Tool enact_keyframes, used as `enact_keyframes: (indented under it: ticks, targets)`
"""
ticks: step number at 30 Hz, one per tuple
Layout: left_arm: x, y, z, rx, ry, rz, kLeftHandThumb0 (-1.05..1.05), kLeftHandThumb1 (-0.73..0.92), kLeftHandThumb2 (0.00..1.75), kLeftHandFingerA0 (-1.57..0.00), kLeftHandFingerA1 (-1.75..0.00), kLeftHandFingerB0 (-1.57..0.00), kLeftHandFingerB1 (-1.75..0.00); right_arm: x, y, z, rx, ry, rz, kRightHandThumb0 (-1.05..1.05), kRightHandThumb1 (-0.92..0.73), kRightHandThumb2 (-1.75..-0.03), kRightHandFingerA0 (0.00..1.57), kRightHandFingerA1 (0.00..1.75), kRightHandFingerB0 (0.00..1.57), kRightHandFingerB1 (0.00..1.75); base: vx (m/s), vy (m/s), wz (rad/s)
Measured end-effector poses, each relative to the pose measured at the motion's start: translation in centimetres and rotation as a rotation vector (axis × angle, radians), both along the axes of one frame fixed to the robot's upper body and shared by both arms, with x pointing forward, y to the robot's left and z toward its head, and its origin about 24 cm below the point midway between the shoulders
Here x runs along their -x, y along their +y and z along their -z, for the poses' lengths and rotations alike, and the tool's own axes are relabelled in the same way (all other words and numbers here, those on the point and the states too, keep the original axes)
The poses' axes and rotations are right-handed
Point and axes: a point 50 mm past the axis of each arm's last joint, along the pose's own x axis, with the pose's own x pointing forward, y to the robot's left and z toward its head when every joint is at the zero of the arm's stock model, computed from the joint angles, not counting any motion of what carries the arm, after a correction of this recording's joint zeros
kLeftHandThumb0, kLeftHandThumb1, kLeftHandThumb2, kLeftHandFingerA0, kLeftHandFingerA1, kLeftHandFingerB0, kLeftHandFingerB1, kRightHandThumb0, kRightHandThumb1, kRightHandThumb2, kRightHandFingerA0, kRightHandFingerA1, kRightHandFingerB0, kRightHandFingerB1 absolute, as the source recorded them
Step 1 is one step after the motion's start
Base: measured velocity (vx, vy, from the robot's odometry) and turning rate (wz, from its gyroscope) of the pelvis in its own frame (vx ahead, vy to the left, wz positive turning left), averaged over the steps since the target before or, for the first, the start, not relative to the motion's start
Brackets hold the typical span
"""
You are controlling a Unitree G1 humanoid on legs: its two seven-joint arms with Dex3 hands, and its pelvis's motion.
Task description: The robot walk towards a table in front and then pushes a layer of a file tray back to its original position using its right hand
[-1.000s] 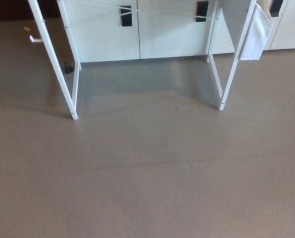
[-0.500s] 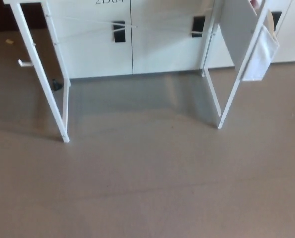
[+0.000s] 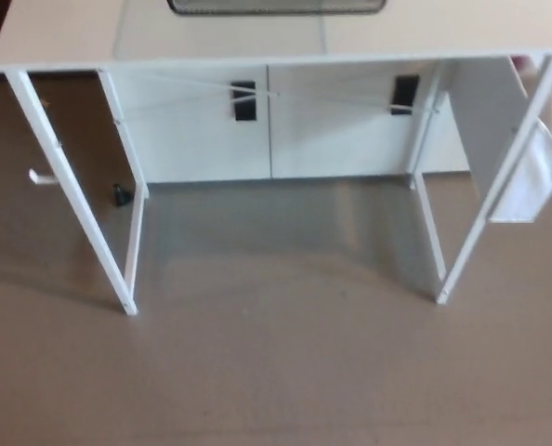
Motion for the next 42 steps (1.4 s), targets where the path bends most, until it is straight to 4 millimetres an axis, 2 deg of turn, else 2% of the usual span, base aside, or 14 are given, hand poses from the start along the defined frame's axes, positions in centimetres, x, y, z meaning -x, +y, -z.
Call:
enact_keyframes:
  ticks: [15,16,17,18,28,29,30,31,32,35,36,40,41,42]
  targets:
    - [-0.1,0.6,-0.3,-0.022,-0.001,0.004,-0.4,0.34,1.0,-0.47,-0.79,-0.23,-0.63,0.7,0.6,0.4,-0.002,0.028,-0.012,-0.45,-0.74,-0.69,0.32,0.74,0.17,0.48,0.33,0.148,-0.16]
    - [-0.1,0.6,-0.3,-0.022,0.0,0.004,-0.41,0.34,1.0,-0.48,-0.79,-0.22,-0.63,0.7,0.6,0.4,-0.002,0.031,-0.011,-0.4,-0.55,-1.04,0.35,0.7,0.09,0.53,0.19,0.058,0.15]
    - [0.0,0.6,-0.3,-0.022,0.0,0.004,-0.41,0.33,0.99,-0.5,-0.8,-0.23,-0.63,0.7,0.6,0.4,-0.001,0.033,-0.01,-0.39,-0.55,-1.04,0.35,0.7,0.09,0.53,0.22,0.031,0.11]
    - [0.0,0.6,-0.3,-0.023,0.001,0.005,-0.4,0.34,0.99,-0.5,-0.8,-0.24,-0.63,0.8,0.6,0.4,-0.001,0.035,-0.008,-0.44,-0.71,-0.74,0.32,0.75,0.15,0.5,0.19,0.004,0.1]
    - [-0.5,0.5,-0.4,-0.028,0.003,0.036,-0.43,0.36,1.02,-0.57,-0.83,-0.21,-0.62,0.6,0.5,0.3,0.005,0.019,0.0,-0.45,-0.73,-0.72,0.33,0.78,0.15,0.49,0.21,-0.202,0.06]
    - [-0.5,0.5,-0.4,-0.028,0.006,0.039,-0.37,0.38,1.03,-0.58,-0.83,-0.21,-0.61,0.6,0.5,0.3,0.006,0.019,-0.002,-0.4,-0.54,-1.04,0.35,0.69,0.09,0.52,0.14,-0.151,0.0]
    - [-0.5,0.4,-0.4,-0.028,0.005,0.04,-0.37,0.38,1.03,-0.58,-0.83,-0.21,-0.61,0.6,0.5,0.3,0.007,0.019,-0.004,-0.4,-0.54,-1.04,0.35,0.69,0.09,0.52,0.11,-0.123,-0.03]
    - [-0.5,0.4,-0.4,-0.026,0.004,0.042,-0.35,0.38,1.03,-0.59,-0.84,-0.21,-0.62,0.6,0.5,0.3,0.009,0.02,-0.002,-0.43,-0.73,-0.71,0.32,0.72,0.17,0.47,0.11,-0.066,-0.03]
    - [-0.6,0.4,-0.4,-0.025,0.003,0.043,-0.38,0.42,0.96,-0.54,-0.96,-0.2,-0.65,0.6,0.5,0.3,0.009,0.022,-0.001,-0.39,-0.55,-1.04,0.34,0.69,0.09,0.53,0.09,-0.045,-0.07]
    - [-0.6,0.4,-0.4,-0.019,0.001,0.045,-0.37,0.36,1.03,-0.61,-0.86,-0.2,-0.62,0.7,0.5,0.4,0.011,0.027,0.002,-0.41,-0.54,-1.04,0.36,0.7,0.09,0.53,0.08,0.019,-0.08]
    - [-0.7,0.4,-0.4,-0.016,0.001,0.046,-0.38,0.35,1.02,-0.61,-0.87,-0.22,-0.63,0.7,0.5,0.4,0.011,0.028,0.003,-0.45,-0.72,-0.72,0.33,0.75,0.16,0.49,0.0,0.0,0.0]
    - [-0.7,0.2,-0.4,0.003,-0.001,0.05,-0.38,0.34,1.02,-0.62,-0.87,-0.23,-0.64,0.9,0.6,0.4,0.013,0.034,0.006,-0.43,-0.74,-0.71,0.35,0.73,0.17,0.47,0.15,0.136,0.01]
    - [-0.8,0.4,-0.5,0.0,-0.005,0.048,-0.38,0.33,1.02,-0.62,-0.88,-0.24,-0.65,0.9,0.7,0.5,0.011,0.034,0.006,-0.39,-0.54,-1.04,0.36,0.7,0.1,0.53,0.2,0.165,-0.15]
    - [-0.8,0.5,-0.6,-0.002,-0.007,0.046,-0.39,0.33,1.02,-0.62,-0.88,-0.24,-0.65,0.8,0.7,0.5,0.01,0.034,0.005,-0.4,-0.54,-1.04,0.36,0.71,0.09,0.53,0.19,0.167,0.08]
